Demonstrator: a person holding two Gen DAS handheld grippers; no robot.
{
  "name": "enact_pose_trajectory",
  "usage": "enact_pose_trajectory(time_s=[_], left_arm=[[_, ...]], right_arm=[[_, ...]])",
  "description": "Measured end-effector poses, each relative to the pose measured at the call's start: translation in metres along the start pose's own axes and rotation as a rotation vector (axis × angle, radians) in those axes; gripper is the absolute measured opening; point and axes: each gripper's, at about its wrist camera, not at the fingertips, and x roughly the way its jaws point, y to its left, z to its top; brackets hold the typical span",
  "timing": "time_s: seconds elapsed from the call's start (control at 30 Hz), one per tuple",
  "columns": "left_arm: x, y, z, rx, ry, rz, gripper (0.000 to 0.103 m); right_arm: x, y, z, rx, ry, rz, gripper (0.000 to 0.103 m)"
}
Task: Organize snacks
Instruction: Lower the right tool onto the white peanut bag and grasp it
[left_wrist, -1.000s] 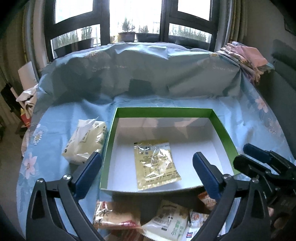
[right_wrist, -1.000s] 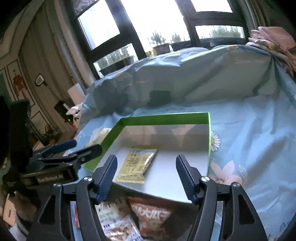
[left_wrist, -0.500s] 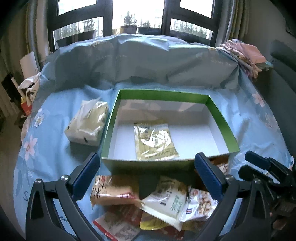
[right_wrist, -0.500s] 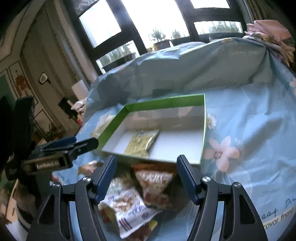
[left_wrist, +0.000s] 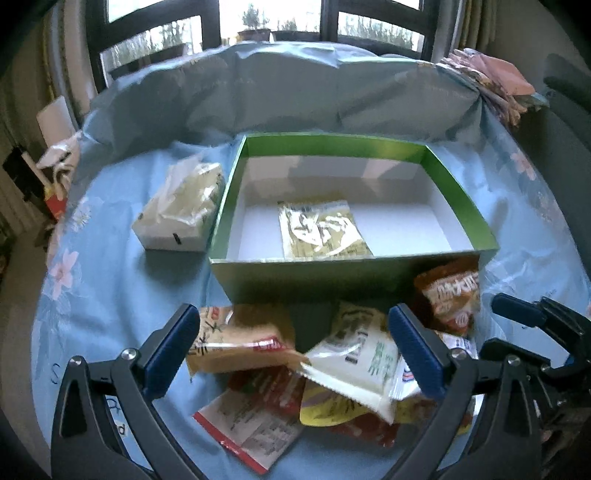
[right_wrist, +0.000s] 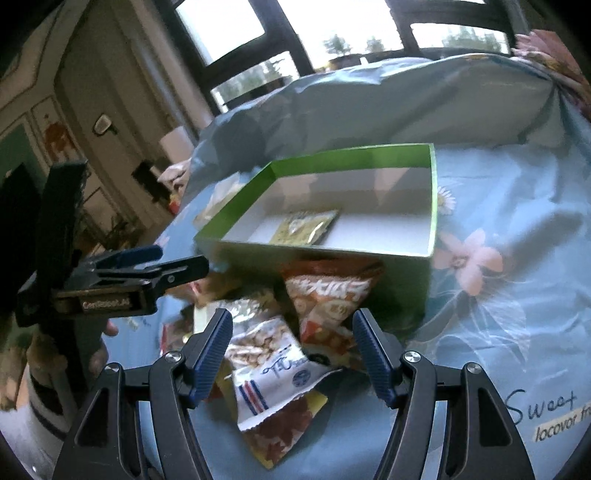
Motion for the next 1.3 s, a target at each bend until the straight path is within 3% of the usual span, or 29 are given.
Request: enact_pose_trajectory(time_s=[0.13,0.47,0.6,0.73,0.93,1.07,1.17,1.23,1.3], left_arm=[[0.005,0.013,-0.006,-0.040,0.053,-0.179,0.102],[-0.004,-0.006,-0.019,0.030,0.060,-0.412,0.102],[-0.011,-0.025,-0.024,0.135,0.043,-0.451,0.102],[-0.005,-0.040,-0.032,0.194,0.079,-0.454,0.101],[0.003,-0.045,-0.036,0.201,0.104,-0.474,0.087],[0.008,-0.042,-0.036,0.174,0.121,-0.484,0.085],[0.009,-0.039,-0.033,0.136,0.123,-0.509,0.074],[0.010,-0.039,-0.031,0.117,0.129,-0.521,0.060],[0.010,-0.040,-0.030,0.122,0.130,-0.497,0.056]], right_arm=[[0.005,0.008,-0.005,-0.055,0.038,0.043,0.068],[0.012,0.023,-0.019,-0.174,0.112,0.063,0.068],[0.008,0.022,-0.023,-0.180,0.116,0.045,0.068],[0.008,0.018,-0.029,-0.169,0.134,0.036,0.068],[0.015,0.014,-0.037,-0.163,0.167,0.038,0.068],[0.021,0.012,-0.036,-0.142,0.170,0.041,0.068],[0.027,0.009,-0.035,-0.120,0.173,0.049,0.068],[0.029,0.008,-0.035,-0.110,0.172,0.049,0.068],[0.030,0.010,-0.035,-0.115,0.169,0.045,0.068]])
